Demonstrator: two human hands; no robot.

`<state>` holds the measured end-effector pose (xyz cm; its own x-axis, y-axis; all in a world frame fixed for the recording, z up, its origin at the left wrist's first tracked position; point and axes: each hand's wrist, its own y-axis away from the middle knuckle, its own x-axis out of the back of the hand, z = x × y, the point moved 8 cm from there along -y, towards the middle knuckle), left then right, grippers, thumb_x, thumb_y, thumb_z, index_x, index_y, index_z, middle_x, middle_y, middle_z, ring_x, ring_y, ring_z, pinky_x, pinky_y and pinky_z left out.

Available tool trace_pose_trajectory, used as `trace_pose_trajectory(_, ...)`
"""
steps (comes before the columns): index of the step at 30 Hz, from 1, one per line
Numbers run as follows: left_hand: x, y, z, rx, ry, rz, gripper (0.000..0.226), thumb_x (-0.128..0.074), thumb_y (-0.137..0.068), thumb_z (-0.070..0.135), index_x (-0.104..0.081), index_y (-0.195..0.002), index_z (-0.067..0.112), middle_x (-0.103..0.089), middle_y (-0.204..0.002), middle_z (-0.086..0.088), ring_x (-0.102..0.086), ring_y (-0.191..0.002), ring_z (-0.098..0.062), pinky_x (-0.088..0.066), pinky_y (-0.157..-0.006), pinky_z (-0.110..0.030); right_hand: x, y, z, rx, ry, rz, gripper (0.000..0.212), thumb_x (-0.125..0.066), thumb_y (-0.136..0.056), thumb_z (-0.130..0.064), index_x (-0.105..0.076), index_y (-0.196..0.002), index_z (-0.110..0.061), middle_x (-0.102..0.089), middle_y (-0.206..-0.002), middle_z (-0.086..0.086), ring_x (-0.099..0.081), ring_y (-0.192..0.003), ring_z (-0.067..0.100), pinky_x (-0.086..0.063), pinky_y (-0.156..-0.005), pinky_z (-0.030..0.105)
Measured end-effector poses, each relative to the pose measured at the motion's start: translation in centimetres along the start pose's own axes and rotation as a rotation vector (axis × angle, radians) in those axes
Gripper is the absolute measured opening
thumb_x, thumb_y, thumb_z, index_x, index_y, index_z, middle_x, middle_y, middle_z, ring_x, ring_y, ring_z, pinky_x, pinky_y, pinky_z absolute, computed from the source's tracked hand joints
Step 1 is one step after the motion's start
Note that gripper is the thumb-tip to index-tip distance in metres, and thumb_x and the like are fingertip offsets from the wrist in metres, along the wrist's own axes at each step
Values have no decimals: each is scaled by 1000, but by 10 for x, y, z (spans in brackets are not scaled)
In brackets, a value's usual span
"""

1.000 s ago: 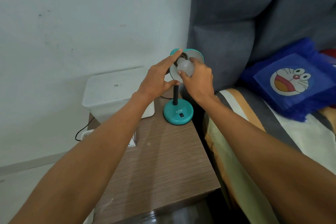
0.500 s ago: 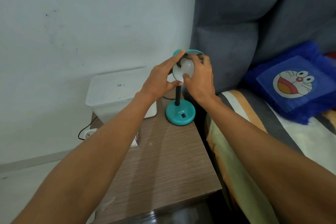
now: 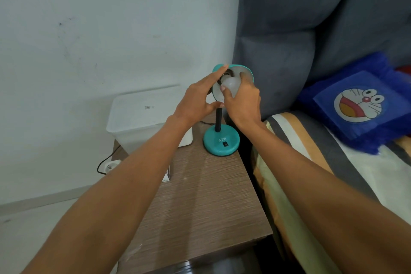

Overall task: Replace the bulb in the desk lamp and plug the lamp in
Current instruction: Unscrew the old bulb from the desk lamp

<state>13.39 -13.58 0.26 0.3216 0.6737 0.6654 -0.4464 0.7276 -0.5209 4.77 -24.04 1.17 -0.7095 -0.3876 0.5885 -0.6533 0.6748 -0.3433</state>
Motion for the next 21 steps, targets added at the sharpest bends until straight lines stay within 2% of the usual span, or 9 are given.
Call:
trace_pose_trajectory(2, 0, 1, -1, 9, -5, -4, 101, -89, -81, 12, -32, -164, 23, -55, -154, -7, -60, -135, -20, -52, -112, -37, 1, -2, -2, 11, 35, -13, 57, -72, -88, -26, -50, -138, -12, -56, -133, 15, -57, -117, 34, -48, -95, 41)
trace_pose_trajectory(5, 1, 1, -1, 8, -13, -5, 101, -90, -81, 14, -32, -164, 23, -54, -156, -6, -59, -136, -20, -51, -113, -32, 1, 0, -10, 112, 93, -39, 63, -75, -81, -9, -50, -138, -16, -41, -139, 13, -47, -124, 31, -48, -101, 41)
trace_pose_trajectory(7, 1, 1, -1, 7, -3, 0, 99, -88, -83, 15, -33, -164, 21, -54, -155, -6, -59, -136, -19, -50, -113, -31, 1, 3, -8, 94, 31, -21, 63, -75, -83, -20, -46, -139, -17, -42, -139, 12, -50, -122, 29, -47, -100, 37)
trace_pose_trajectory(10, 0, 1, -2, 2, -1, -5, 99, -88, -83, 13, -33, -164, 21, -53, -157, -7, -59, -138, -20, -50, -114, -35, 3, 1, 3, -31, -56, 20, 58, -68, -89, -39, -50, -136, -11, -59, -129, 13, -59, -116, 28, -48, -92, 35)
trace_pose_trajectory(12, 1, 1, -3, 10, -11, -10, 102, -89, -81, 13, -32, -164, 22, -54, -156, -6, -59, -137, -20, -50, -114, -35, 4, -2, 7, -52, -63, 17, 56, -71, -88, -36, -54, -134, -10, -62, -126, 13, -60, -115, 29, -49, -93, 37)
trace_pose_trajectory(15, 1, 2, -3, 11, -12, -15, 102, -90, -81, 14, -32, -164, 22, -54, -156, -7, -59, -136, -20, -51, -114, -34, 4, -2, 0, 23, -37, -8, 59, -79, -81, -25, -54, -135, -15, -51, -133, 10, -53, -121, 27, -46, -99, 34)
trace_pose_trajectory(18, 1, 1, -2, 16, 2, -12, 100, -89, -82, 14, -32, -164, 22, -54, -156, -7, -58, -138, -20, -50, -114, -37, 6, 3, -2, 27, -77, 37, 63, -74, -83, -38, -49, -137, -17, -51, -132, 11, -53, -118, 24, -43, -93, 29)
trace_pose_trajectory(21, 0, 1, -2, 19, 12, -9, 100, -89, -82, 11, -33, -164, 22, -54, -156, -7, -59, -138, -20, -50, -114, -38, 3, 1, 5, -65, -75, 33, 60, -69, -87, -42, -51, -135, -10, -60, -127, 14, -59, -115, 28, -50, -91, 36)
